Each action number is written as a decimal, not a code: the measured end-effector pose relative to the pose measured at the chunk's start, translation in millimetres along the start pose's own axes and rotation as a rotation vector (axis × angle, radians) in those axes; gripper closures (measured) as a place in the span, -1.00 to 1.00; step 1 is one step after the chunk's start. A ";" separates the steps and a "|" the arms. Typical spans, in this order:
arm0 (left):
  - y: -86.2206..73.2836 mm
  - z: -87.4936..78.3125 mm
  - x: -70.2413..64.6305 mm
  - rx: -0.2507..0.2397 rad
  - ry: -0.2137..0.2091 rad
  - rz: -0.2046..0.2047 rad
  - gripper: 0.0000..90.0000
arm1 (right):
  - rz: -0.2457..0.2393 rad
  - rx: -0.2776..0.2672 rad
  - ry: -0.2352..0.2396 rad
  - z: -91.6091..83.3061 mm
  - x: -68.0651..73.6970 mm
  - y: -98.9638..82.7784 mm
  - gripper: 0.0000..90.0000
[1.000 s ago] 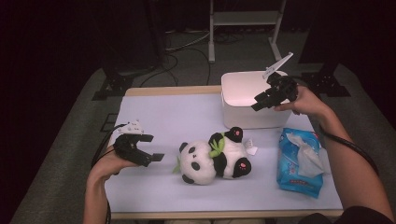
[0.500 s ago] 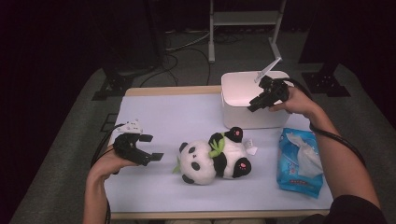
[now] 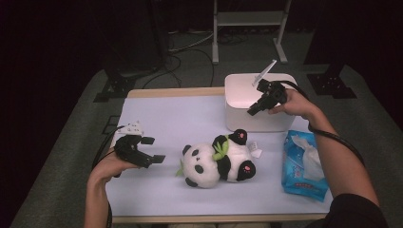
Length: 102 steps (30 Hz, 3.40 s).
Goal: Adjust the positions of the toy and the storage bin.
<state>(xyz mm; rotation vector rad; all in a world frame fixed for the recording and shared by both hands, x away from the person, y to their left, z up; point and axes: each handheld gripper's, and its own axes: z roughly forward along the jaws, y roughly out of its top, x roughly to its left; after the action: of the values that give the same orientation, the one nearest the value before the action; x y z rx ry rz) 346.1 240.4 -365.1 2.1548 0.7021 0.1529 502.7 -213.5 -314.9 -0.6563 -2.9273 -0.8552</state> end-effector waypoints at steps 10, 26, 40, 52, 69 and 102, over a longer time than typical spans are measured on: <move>-1.5 -2.2 0.1 -0.002 -0.002 -0.005 -0.77 | -0.069 0.019 0.016 12.8 12.3 24.4 0.89; -5.4 5.8 1.6 0.011 -0.022 -0.023 -0.78 | -0.102 0.003 0.014 23.5 22.8 37.0 0.91; -5.6 6.7 2.8 0.003 -0.033 -0.025 -0.78 | -0.137 0.015 0.048 29.6 38.3 47.1 0.91; -6.5 5.3 2.8 0.002 -0.032 -0.028 -0.78 | -0.178 0.025 0.084 35.3 53.8 56.1 0.91; -6.7 5.4 2.8 0.003 -0.034 -0.024 -0.78 | -0.226 0.041 0.108 38.8 71.1 60.4 0.91; -7.4 5.2 3.3 0.003 -0.030 -0.026 -0.78 | -0.244 0.061 0.134 43.4 83.4 60.8 0.87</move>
<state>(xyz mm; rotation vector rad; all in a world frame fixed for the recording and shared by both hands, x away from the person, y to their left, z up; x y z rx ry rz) 347.4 242.2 -374.5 2.1458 0.7128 0.1051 455.2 -112.3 -309.5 -0.2299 -2.9356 -0.7882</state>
